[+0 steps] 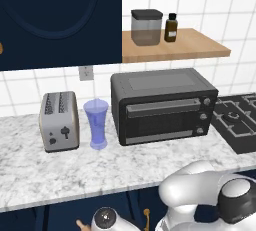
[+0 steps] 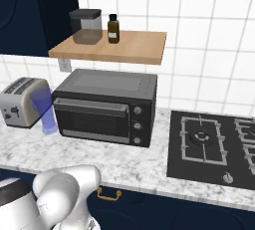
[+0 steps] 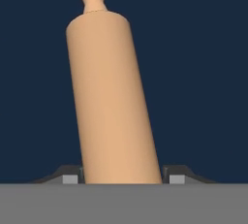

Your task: Pick the rolling pin from the drawer and place it on the counter.

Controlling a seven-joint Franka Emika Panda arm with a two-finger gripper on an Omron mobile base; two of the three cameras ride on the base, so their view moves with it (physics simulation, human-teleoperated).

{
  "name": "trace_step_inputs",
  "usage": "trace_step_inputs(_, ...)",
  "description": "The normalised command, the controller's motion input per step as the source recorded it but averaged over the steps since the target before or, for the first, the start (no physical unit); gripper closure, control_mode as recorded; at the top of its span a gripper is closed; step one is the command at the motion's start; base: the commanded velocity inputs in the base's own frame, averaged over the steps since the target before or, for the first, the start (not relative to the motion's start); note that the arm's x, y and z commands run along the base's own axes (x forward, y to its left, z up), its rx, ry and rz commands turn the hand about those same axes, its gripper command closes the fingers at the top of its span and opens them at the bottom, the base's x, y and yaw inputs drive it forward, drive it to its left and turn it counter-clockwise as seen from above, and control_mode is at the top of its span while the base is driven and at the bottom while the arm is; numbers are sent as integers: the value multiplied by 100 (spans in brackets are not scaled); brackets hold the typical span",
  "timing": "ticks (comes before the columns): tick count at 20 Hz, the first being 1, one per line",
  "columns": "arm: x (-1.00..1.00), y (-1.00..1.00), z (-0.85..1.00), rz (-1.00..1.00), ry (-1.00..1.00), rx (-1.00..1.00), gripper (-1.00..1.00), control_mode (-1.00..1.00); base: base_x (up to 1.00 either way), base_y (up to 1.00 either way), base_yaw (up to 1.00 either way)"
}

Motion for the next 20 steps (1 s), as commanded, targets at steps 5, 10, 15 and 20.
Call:
trace_step_inputs(5,-13,35,61,-11,0,-1,100,-100,0,0,0)
trace_step_inputs(10,-37,29,77,-7,-4,-1,100,-100,0,0,0)
trace_step_inputs(15,-44,26,77,-1,-2,0,100,-100,0,0,0)
trace_step_inputs(20,11,2,87,-3,-7,-5,100,-100,0,0,0)
